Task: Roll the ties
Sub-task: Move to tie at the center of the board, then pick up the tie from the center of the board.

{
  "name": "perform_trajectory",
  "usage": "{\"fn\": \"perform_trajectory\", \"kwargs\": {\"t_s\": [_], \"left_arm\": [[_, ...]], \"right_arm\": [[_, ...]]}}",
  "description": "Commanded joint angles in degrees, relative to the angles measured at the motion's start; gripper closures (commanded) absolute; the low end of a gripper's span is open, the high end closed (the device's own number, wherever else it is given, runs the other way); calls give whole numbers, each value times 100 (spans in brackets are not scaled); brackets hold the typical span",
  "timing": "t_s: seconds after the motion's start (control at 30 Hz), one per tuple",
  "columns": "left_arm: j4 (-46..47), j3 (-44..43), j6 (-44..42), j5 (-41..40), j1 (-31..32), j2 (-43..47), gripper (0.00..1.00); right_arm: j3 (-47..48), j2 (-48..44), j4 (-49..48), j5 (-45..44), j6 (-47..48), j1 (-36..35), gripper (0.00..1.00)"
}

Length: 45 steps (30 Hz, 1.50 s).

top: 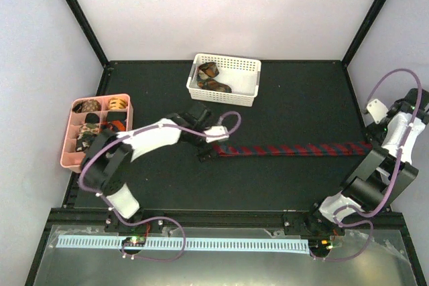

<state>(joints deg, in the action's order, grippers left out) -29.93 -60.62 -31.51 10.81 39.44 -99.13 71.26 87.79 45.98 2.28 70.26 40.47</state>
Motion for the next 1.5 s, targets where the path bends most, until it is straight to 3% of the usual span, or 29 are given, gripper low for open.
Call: {"fn": "perform_trajectory", "kwargs": {"t_s": [0.0,0.1,0.23,0.3,0.33,0.37,0.43,0.5,0.6,0.7,0.77,0.83,0.9,1.07,1.2,1.33,1.47], "left_arm": [[99,24,365,593,-575,1127,1],[701,357,844,678,-893,1962,1],[1996,1013,1293,1536,-1079,2818,1],[1425,485,1213,1865,-1076,2409,1],[543,100,724,2145,-1078,2086,1],[-213,-350,330,2327,-1077,1756,1],[-651,-646,168,2378,-1105,1203,1],[-291,-308,-78,2139,-1045,1188,1],[320,401,-613,1518,-805,1324,1],[434,501,-791,1040,-639,1135,1],[346,448,-865,962,-590,918,1],[390,466,-851,835,-551,734,1],[443,512,-832,893,-538,642,1],[740,787,-961,1054,-537,684,1],[868,876,-1179,1003,-527,553,4],[793,742,-1105,905,-522,410,9],[796,744,-1137,803,-430,368,14]], "right_arm": [[720,-189,890,1217,-432,-46,0],[1159,-246,1383,2339,-795,-87,1],[1499,-359,1336,4154,-1940,-109,0],[1472,-378,954,5024,-2824,-112,0],[1453,-307,901,5535,-3073,-116,1],[1522,-166,1105,6059,-3094,-154,0],[2079,267,2323,6653,-2486,-474,0],[2480,708,3916,6833,-1191,-934,0],[1908,833,4059,7177,-1386,-1464,0],[1093,780,3413,7123,-1967,-2134,0],[397,592,2272,6756,-3063,-2609,0],[-454,61,94,5665,-4874,-3166,0],[-1065,-382,-895,4869,-5549,-3768,0],[-1718,-508,-1725,4700,-6339,-4503,0],[-2011,-70,-2208,4890,-7004,-5154,1],[-2193,364,-2876,4955,-7665,-5682,21],[-2198,604,-3209,4739,-7965,-6132,48]]}}
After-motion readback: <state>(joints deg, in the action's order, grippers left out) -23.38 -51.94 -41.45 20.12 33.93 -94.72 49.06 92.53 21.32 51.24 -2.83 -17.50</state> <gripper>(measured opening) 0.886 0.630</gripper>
